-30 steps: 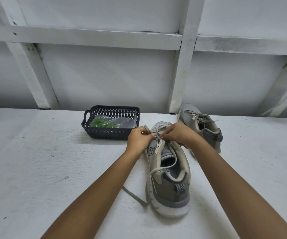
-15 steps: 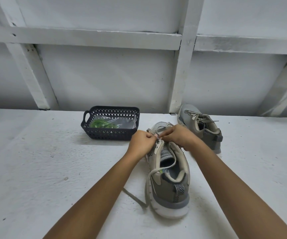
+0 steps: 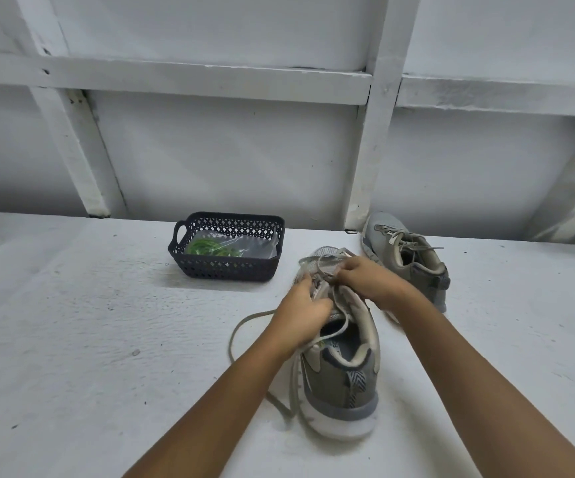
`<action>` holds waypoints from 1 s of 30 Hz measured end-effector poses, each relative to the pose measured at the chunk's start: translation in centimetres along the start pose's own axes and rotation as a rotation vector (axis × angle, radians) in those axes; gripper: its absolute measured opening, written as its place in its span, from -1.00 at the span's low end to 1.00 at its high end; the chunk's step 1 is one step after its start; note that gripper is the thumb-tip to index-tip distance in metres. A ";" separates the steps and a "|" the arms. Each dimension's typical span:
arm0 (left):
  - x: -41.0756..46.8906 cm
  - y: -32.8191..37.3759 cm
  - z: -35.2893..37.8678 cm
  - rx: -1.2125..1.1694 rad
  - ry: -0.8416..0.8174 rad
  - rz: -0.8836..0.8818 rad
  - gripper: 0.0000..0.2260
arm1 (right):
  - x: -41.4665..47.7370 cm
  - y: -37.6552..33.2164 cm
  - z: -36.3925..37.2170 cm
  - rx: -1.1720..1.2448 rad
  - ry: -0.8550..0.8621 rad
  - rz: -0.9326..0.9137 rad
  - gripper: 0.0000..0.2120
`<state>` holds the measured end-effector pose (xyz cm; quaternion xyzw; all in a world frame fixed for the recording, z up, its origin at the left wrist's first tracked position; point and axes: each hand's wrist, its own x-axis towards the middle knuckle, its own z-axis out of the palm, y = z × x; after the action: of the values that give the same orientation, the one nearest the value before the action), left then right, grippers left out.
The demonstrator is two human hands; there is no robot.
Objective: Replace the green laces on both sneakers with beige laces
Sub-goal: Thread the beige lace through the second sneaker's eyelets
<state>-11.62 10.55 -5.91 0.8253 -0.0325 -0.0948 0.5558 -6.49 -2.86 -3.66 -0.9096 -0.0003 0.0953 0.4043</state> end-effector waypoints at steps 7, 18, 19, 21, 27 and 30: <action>-0.5 0.0 0.8 -0.026 0.147 0.015 -0.51 | -1.7 -0.5 -1.0 0.778 0.116 0.025 -0.77; -1.1 0.5 0.8 -0.022 0.199 0.012 -0.54 | -5.3 0.3 -4.8 0.708 0.129 0.009 -0.69; -1.0 0.4 0.9 -0.026 0.201 0.006 -0.54 | -5.8 0.5 -5.6 0.564 0.046 0.026 -0.69; -1.1 0.5 0.8 -0.023 0.204 -0.002 -0.55 | -6.9 0.6 -6.8 0.249 -0.074 0.071 -0.75; -1.3 0.4 0.8 -0.066 0.210 -0.018 -0.56 | -6.3 -2.2 -5.2 -0.393 0.161 -0.141 -0.82; -1.3 0.6 0.8 -0.059 0.213 -0.014 -0.57 | -4.2 -3.4 -3.2 -0.409 0.156 -0.202 -0.77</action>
<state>-13.02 9.84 -5.53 0.8142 0.0353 -0.0115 0.5794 -9.79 -3.22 1.67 -0.9725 -0.0792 -0.0182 0.2181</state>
